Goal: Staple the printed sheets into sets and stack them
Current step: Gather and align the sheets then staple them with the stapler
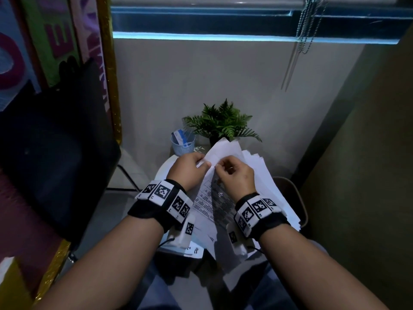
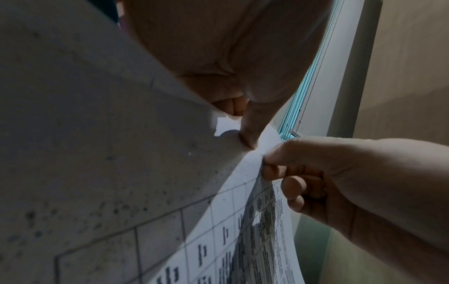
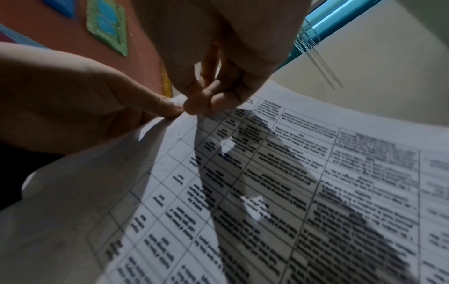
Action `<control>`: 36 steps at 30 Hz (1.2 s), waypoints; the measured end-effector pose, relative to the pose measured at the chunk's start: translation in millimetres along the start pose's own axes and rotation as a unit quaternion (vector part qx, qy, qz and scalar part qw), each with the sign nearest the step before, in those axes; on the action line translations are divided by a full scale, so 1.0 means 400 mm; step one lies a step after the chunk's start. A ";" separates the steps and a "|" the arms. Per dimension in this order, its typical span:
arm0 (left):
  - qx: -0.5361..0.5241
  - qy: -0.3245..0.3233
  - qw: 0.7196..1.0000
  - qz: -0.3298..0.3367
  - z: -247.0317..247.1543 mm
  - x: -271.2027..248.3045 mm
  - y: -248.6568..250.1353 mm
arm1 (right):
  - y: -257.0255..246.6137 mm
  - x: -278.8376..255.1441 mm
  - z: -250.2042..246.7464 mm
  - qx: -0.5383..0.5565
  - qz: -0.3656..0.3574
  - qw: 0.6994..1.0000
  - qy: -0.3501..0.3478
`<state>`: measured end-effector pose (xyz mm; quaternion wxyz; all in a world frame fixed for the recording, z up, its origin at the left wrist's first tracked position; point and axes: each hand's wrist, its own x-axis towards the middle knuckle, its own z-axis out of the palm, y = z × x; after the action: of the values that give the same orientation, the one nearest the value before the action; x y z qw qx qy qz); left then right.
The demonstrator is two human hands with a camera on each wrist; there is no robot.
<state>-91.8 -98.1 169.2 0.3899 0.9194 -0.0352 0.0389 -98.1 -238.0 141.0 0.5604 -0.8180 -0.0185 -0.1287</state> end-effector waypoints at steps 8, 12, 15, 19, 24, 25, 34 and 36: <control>-0.025 -0.027 0.999 -0.001 0.018 0.012 -0.001 | 0.005 0.014 -0.007 -0.018 -0.024 0.999 -0.035; -0.016 -0.042 0.999 -0.009 0.019 0.023 0.000 | 0.027 0.014 0.012 0.014 -0.016 0.999 -0.028; 0.000 -0.056 0.998 -0.011 0.021 0.031 -0.007 | 0.041 0.010 0.019 0.017 -0.016 0.999 -0.029; 0.060 -0.072 0.995 -0.026 0.033 0.047 -0.015 | 0.051 0.009 0.028 0.052 0.038 0.997 -0.029; 0.048 -0.062 0.996 -0.034 0.037 0.047 -0.020 | 0.050 0.033 0.012 0.024 0.075 0.995 -0.054; 0.039 -0.060 0.997 -0.036 0.037 0.045 -0.021 | 0.050 0.036 0.009 0.016 0.072 0.996 -0.058; 0.029 -0.082 0.995 -0.044 0.047 0.040 -0.034 | 0.049 0.018 0.017 0.032 0.039 0.997 -0.056; 0.047 -0.095 0.993 -0.046 0.056 0.031 -0.028 | 0.028 0.019 0.019 0.038 0.018 0.998 -0.035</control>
<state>-77.3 -106.6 146.8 0.3425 0.9369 -0.0278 -0.0648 -87.4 -236.1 130.1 0.5925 -0.8001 -0.0284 -0.0891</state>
